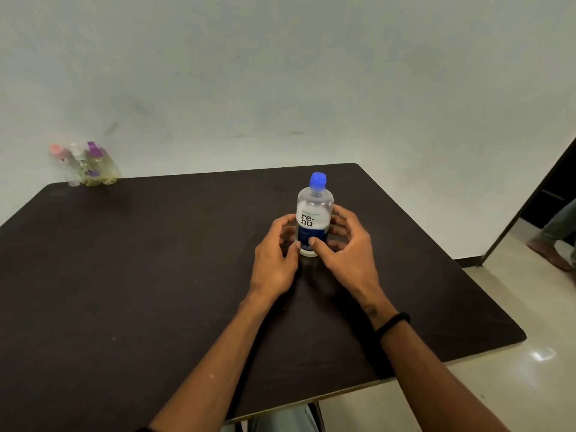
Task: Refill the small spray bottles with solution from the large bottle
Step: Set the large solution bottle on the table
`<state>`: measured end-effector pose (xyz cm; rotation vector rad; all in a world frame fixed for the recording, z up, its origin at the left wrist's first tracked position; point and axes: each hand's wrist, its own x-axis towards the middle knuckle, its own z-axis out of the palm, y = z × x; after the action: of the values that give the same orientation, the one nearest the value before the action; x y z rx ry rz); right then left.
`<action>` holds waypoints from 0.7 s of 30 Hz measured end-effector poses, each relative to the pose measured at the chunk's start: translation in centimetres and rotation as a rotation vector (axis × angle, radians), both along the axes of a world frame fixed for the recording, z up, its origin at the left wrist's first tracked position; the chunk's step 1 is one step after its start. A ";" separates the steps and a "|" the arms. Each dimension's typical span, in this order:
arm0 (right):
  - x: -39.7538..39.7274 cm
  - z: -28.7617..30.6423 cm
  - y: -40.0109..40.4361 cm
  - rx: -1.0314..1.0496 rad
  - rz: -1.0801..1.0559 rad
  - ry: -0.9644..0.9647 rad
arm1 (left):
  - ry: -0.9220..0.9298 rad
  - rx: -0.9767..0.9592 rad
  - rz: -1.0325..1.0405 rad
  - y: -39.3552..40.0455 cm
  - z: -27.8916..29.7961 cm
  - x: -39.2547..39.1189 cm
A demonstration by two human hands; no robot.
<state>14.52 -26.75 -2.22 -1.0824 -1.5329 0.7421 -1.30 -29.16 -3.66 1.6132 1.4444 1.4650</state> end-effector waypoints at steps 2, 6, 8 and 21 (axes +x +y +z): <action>-0.1 -0.1 0.1 -0.008 -0.012 -0.020 | -0.022 0.007 -0.006 0.2 -0.1 -0.1; -0.1 0.0 0.3 -0.018 -0.032 -0.036 | -0.011 -0.015 -0.023 0.5 -0.2 -0.2; 0.1 0.1 0.4 -0.025 -0.044 -0.045 | -0.016 -0.021 -0.027 0.7 -0.2 -0.1; 0.3 0.1 0.4 -0.145 0.028 -0.160 | -0.011 -0.043 0.048 -0.3 0.5 0.4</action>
<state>14.78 -26.38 -2.14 -1.2548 -1.6521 0.8119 -0.93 -29.50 -3.16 1.5523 1.5076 1.4570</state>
